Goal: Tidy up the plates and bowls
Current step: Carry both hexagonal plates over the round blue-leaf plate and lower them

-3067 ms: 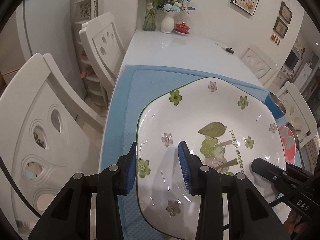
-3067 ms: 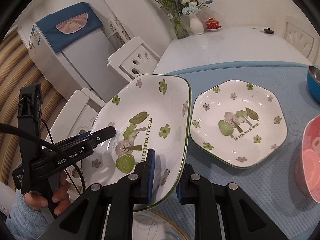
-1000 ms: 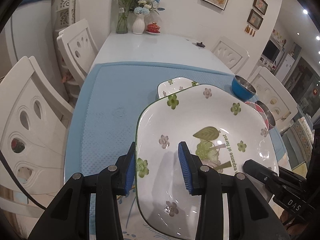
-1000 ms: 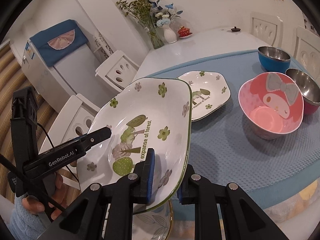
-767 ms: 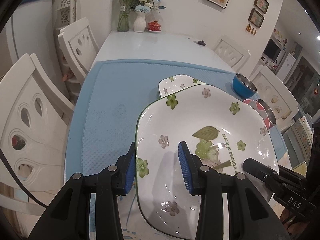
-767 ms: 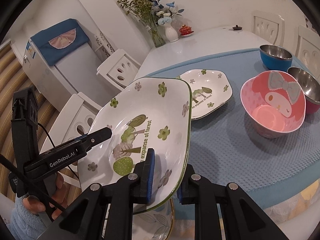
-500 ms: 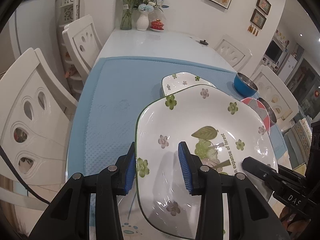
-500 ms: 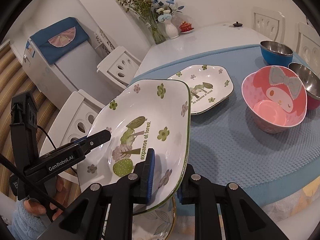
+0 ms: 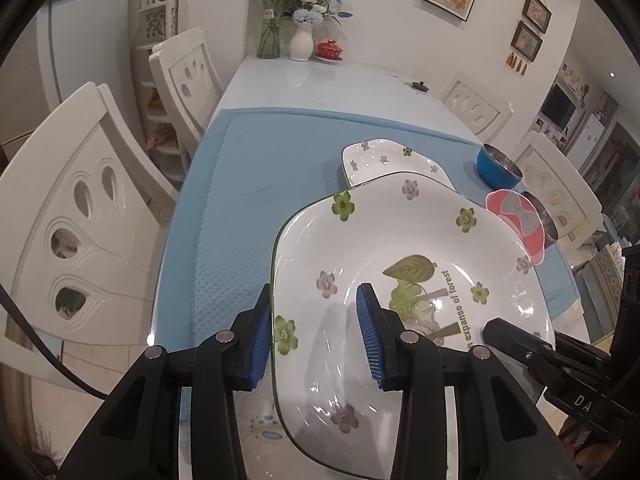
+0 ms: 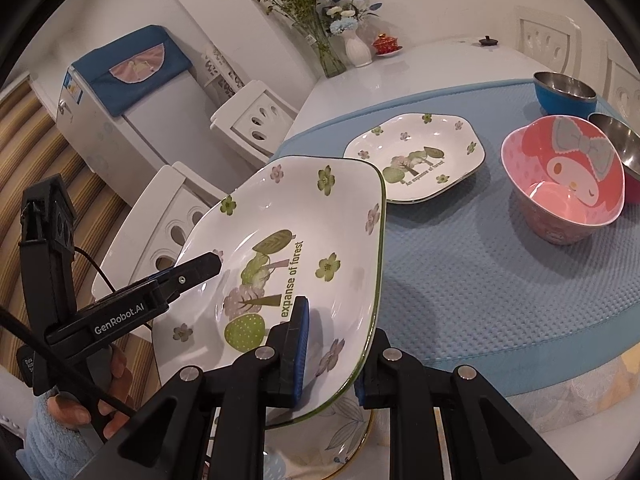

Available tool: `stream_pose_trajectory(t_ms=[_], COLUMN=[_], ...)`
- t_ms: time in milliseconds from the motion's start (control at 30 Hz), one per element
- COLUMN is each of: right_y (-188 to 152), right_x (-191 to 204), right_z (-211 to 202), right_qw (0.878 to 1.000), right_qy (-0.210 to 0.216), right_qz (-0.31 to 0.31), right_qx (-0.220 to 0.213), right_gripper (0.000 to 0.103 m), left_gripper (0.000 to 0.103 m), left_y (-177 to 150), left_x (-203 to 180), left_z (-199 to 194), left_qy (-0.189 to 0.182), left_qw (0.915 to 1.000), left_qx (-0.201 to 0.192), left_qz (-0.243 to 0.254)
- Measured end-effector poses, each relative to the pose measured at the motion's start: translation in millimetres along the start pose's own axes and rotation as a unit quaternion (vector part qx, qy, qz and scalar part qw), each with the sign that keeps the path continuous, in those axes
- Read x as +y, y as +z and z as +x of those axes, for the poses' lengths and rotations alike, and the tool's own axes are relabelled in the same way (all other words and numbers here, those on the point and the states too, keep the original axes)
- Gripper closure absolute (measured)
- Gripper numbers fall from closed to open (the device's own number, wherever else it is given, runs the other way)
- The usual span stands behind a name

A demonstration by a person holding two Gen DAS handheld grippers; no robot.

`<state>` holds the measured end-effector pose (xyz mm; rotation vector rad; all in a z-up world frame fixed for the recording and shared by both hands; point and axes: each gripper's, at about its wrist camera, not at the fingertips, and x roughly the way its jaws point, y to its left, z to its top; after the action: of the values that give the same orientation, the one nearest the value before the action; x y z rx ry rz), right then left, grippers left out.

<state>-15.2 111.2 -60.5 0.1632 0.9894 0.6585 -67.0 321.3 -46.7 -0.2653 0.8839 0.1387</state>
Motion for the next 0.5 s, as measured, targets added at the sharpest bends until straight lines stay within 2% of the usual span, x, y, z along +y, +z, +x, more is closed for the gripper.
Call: stream_pose_trajectory(t_ms=[333,500], right_y=[-14,-21], right_x=[11,7], right_z=[0,2], right_qw=[1.0,1.0], right_qy=[0.0,0.001], right_qz=[-0.016,0.003], right_qx=[0.008,0.011], right_gripper=[0.085,0.085], left_gripper=[0.067,0.067], left_y=[-18,-23], left_x=[7,7], left_z=[-3,-3], left_qy=[0.011,0.008], left_qw=[0.9998,0.9997], left_qx=[0.016,0.023], left_qz=[-0.006,-0.003])
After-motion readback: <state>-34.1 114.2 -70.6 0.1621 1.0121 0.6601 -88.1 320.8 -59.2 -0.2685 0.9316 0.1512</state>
